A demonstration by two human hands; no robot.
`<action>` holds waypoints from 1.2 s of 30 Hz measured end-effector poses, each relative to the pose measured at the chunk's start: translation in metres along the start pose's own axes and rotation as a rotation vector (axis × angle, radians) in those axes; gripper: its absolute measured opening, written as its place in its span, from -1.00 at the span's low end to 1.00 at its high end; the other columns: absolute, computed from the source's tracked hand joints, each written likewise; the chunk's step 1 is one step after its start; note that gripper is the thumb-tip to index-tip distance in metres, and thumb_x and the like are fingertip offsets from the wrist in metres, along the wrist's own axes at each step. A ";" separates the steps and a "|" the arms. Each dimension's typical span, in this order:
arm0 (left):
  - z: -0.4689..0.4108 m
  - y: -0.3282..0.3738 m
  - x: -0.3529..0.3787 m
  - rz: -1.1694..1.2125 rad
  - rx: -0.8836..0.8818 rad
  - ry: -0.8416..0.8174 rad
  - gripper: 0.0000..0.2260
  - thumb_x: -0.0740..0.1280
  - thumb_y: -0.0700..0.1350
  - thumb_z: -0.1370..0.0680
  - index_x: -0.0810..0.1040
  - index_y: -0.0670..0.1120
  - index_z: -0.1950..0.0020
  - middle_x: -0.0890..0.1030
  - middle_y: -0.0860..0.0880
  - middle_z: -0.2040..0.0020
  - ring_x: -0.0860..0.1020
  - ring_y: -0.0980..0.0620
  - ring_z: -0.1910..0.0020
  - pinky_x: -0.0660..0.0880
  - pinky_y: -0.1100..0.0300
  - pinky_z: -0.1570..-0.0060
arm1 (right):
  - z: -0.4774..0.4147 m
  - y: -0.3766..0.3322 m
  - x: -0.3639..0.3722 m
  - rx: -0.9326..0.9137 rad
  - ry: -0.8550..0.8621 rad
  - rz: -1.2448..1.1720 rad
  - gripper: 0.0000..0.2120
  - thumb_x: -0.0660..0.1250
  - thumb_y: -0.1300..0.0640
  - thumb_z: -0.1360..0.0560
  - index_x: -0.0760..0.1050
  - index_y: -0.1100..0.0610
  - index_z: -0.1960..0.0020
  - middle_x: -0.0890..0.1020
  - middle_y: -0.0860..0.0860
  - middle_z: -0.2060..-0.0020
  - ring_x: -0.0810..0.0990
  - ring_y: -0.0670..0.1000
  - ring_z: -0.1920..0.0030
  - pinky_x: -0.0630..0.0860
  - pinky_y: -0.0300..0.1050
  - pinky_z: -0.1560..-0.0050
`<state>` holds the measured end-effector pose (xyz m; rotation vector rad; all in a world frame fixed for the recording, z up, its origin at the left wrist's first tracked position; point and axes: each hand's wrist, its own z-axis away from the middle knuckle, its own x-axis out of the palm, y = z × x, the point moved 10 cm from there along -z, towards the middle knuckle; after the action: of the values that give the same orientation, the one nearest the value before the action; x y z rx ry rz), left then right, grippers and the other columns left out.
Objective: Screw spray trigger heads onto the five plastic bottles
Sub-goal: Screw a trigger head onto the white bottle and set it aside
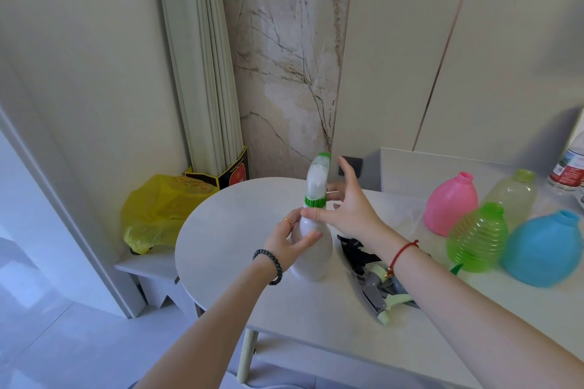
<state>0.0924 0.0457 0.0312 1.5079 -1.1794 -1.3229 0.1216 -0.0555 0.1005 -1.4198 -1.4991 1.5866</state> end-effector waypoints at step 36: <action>0.000 0.001 0.001 -0.024 -0.009 0.008 -0.63 0.34 -0.02 -0.45 0.33 0.14 -0.20 0.50 0.07 -0.15 0.44 0.11 -0.17 0.36 0.21 -0.14 | 0.007 0.013 -0.004 0.064 0.106 -0.207 -0.24 0.50 0.23 -0.29 0.16 -0.14 -0.30 0.64 -0.03 0.00 0.55 -0.07 -0.11 0.32 -0.11 -0.27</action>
<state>0.0918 0.0444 0.0321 1.5243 -1.1525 -1.3352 0.1198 -0.0652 0.0886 -1.2495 -1.4684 1.3995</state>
